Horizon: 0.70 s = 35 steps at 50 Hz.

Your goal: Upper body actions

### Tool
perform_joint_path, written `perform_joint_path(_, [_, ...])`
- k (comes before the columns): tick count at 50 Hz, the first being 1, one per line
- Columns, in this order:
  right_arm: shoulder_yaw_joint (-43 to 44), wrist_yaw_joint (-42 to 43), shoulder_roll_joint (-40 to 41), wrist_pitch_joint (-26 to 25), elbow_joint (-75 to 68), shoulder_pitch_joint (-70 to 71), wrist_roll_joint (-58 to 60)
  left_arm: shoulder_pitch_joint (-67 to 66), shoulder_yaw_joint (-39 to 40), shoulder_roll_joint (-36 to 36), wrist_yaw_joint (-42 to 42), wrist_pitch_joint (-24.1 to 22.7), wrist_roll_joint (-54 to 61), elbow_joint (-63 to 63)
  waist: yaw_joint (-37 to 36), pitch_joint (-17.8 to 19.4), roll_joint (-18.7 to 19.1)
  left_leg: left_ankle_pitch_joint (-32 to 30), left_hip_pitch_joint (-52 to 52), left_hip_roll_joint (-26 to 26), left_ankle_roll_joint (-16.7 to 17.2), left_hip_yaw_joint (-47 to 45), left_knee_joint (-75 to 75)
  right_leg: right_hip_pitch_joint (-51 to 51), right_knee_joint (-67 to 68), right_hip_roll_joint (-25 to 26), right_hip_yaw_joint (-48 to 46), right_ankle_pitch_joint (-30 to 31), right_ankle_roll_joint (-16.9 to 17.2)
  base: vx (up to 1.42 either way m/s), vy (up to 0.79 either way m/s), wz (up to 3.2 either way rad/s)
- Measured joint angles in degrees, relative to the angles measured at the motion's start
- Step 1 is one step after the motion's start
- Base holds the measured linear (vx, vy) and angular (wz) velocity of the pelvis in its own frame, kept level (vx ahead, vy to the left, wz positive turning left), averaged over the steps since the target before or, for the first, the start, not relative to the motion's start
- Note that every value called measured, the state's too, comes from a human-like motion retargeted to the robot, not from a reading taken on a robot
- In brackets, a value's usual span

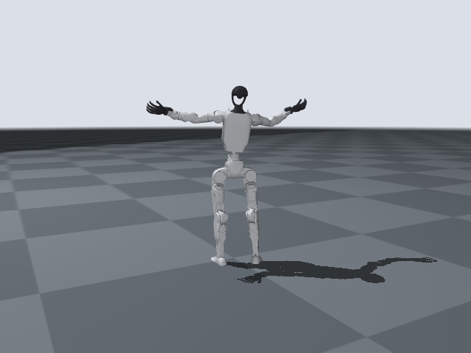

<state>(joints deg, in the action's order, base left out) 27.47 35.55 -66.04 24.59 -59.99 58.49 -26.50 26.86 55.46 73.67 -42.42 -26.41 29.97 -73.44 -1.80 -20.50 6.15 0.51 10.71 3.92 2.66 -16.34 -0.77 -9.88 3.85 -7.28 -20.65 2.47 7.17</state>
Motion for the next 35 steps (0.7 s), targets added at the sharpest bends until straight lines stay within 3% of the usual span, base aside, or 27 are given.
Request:
perform_joint_path(2, [-6.63,5.08,0.11,0.90,5.29,2.18,6.28,3.57,-6.19,0.24,0.05,3.80,-6.82,5.24,0.26,0.17,-0.06,0.03,-0.63,-0.38,-0.14,0.42,0.13,1.12,-0.16,-0.12,-0.39,-0.15,-0.02,0.08,0.07,0.22])
perform_joint_path(8, [-32.55,4.62,1.16,-7.18,28.03,14.28,21.26,20.33,-31.30,-0.38,1.61,13.12,-29.32,25.67,-0.11,-0.68,0.30,0.02,-1.69,-0.89,-0.31,0.88,0.24,2.72,-0.31,-0.39,-0.88,-0.30,0.02,0.08,0.10,0.08])
perform_joint_path(11, [-45.38,7.88,-0.51,-12.91,37.88,21.46,36.68,29.11,-43.88,-0.86,3.00,17.61,-46.26,36.24,-0.88,-1.44,-0.23,-0.02,-1.87,-1.02,-0.32,0.85,0.19,2.87,-0.38,-0.47,-0.89,-0.22,-0.01,0.10,0.07,0.01])
perform_joint_path(17, [-68.46,16.44,-1.57,-34.91,46.74,38.62,68.33,42.32,-63.70,-1.79,7.43,20.22,-74.07,49.78,-1.60,-1.98,-0.84,-0.05,-2.50,-0.94,-0.38,0.84,0.16,3.37,-0.29,-0.34,-0.82,-0.21,-0.05,0.09,0.05,-0.01])
perform_joint_path(18, [-71.39,18.92,-1.05,-36.26,46.36,40.71,71.69,43.93,-66.15,-2.32,7.45,20.19,-77.24,50.47,-1.64,-1.92,-0.88,-0.05,-2.70,-0.91,-0.39,0.88,0.18,3.59,-0.30,-0.29,-0.82,-0.21,-0.06,0.07,0.00,0.02])
perform_joint_path(20, [-76.06,19.93,-0.47,-34.03,44.10,43.62,73.69,46.36,-69.69,-3.04,7.75,20.06,-81.54,50.51,-1.62,-1.50,-1.04,-0.04,-3.07,-0.86,-0.41,0.98,0.24,4.05,-0.35,-0.21,-0.86,-0.18,-0.09,0.05,-0.05,0.03])
perform_joint_path(23, [-78.16,16.96,-1.18,-28.70,37.13,44.46,69.24,48.05,-71.06,-2.68,6.26,20.37,-82.38,46.10,-1.66,-0.74,-1.15,-0.05,-3.17,-0.63,-0.39,1.02,0.33,4.14,-0.29,-0.06,-0.83,-0.11,-0.12,-0.02,-0.10,-0.01])
perform_joint_path(28, [-71.28,14.79,-7.15,-27.49,22.08,40.35,63.10,45.59,-64.58,1.58,1.96,23.93,-73.02,27.77,-1.88,0.16,-0.91,-0.09,-1.99,0.07,-0.19,0.47,0.40,2.49,-0.13,0.28,-0.35,0.23,-0.21,-0.11,-0.11,-0.12])
perform_joint_path(32, [-55.13,8.45,-12.38,-24.87,9.52,30.00,57.46,36.47,-48.78,5.61,3.10,27.40,-55.59,12.30,-2.07,2.13,-0.32,-0.11,-1.32,0.64,-0.06,-0.05,0.47,1.33,0.16,0.48,0.07,0.50,-0.24,-0.18,-0.14,-0.14])
perform_joint_path(35, [-36.97,3.70,-14.52,-23.64,2.92,17.22,52.25,23.16,-31.43,7.58,6.25,25.23,-40.57,5.46,-1.93,3.60,0.05,-0.15,-0.93,0.75,0.00,-0.33,0.44,0.72,0.17,0.53,0.25,0.68,-0.35,-0.18,-0.11,-0.08])
